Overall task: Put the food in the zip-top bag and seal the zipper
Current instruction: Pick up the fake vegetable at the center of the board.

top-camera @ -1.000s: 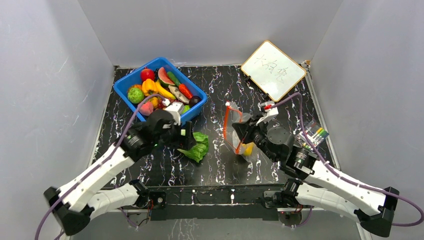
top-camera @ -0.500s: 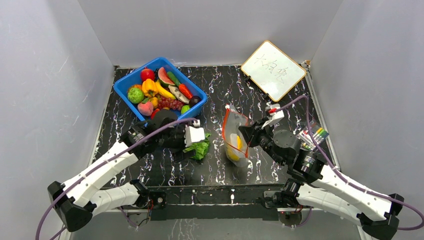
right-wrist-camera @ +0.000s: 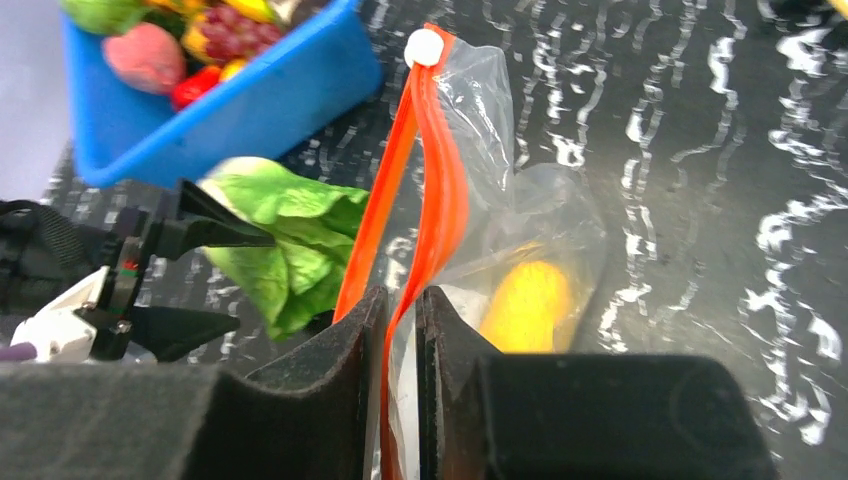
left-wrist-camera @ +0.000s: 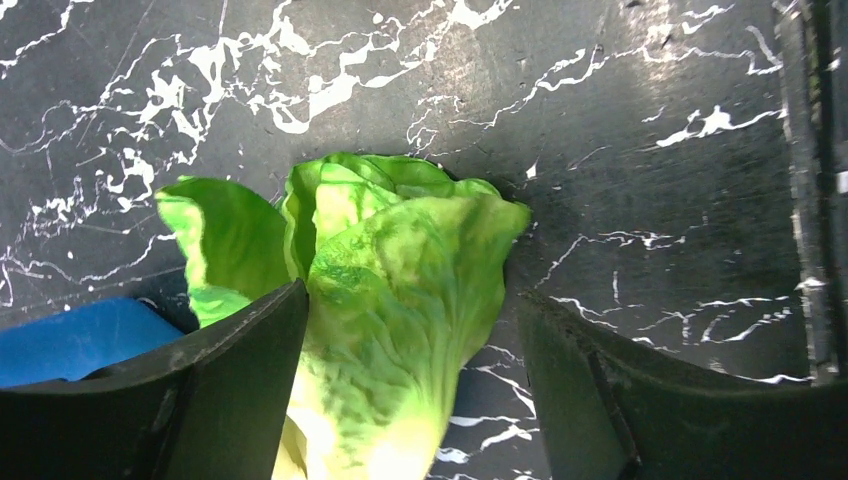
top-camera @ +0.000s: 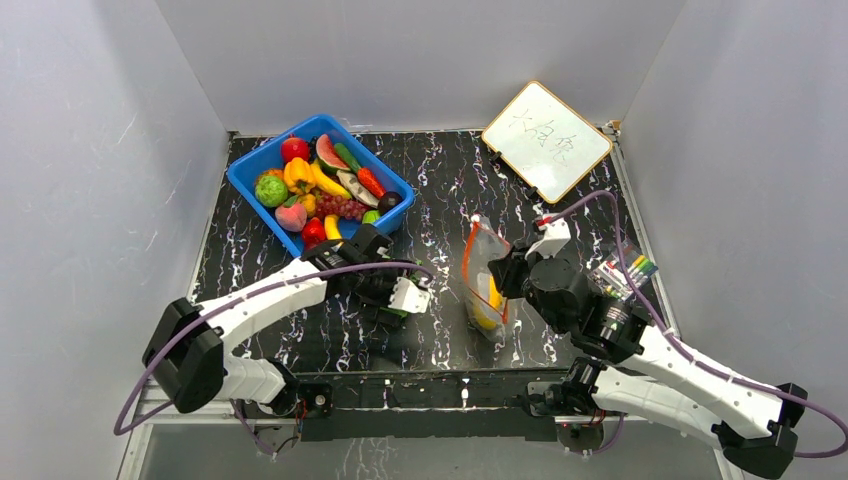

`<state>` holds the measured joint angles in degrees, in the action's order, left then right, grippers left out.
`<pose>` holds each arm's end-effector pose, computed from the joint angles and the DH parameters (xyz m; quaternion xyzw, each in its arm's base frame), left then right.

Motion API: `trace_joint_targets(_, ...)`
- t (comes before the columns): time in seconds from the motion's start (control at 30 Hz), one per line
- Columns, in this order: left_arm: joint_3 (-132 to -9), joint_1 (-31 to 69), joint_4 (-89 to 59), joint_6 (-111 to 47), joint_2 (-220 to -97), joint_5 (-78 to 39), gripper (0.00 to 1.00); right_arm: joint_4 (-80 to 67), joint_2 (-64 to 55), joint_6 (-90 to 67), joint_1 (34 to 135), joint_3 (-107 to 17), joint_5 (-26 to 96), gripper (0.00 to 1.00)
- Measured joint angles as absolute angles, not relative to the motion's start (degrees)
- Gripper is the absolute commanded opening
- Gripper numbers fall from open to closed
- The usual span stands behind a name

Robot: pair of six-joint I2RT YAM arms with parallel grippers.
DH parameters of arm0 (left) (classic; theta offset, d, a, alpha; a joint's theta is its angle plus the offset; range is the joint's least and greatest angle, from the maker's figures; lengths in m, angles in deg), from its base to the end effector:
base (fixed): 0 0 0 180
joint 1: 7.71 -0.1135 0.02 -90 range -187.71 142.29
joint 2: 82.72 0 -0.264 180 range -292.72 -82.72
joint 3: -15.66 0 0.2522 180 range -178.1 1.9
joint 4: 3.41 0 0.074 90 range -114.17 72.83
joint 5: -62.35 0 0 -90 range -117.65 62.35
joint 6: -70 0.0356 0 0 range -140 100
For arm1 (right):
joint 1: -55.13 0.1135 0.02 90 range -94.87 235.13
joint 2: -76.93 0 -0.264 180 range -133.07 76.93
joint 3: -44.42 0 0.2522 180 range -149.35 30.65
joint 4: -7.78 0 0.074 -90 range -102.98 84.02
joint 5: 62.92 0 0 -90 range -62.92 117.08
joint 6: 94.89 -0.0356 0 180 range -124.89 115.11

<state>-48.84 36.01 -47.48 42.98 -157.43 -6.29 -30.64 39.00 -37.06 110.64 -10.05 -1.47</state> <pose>0.1798 -0.1899 0.2365 0.7843 0.5127 -0.1235 0.3266 0.0997 0.1150 0.3083 -0.0272 0.8142 0.2286 0.5330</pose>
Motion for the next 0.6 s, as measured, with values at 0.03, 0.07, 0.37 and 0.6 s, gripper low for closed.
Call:
trace_joint_targets(0.03, -48.42, 36.01, -46.69, 43.79, -158.27, -6.37, 0.67, -33.09, 38.23, -37.91, 110.64, -10.99, -2.57, 0.17)
trace_joint_targets(0.07, -48.16, 36.01, -46.06, 44.60, -159.18, -6.46, 0.65, -35.54, 37.27, -38.48, 110.64, -12.22, -3.51, 0.17)
trace_joint_targets(0.37, -47.46, 36.01, -42.41, 45.85, -163.75, -7.12, 0.20, -48.54, 27.61, -41.01, 110.64, -23.30, -9.01, 0.31)
trace_joint_targets(0.6, -47.44, 36.01, -40.75, 43.05, -164.21, -7.47, 0.00, -54.69, 21.47, -40.92, 110.64, -30.01, -12.60, 0.29)
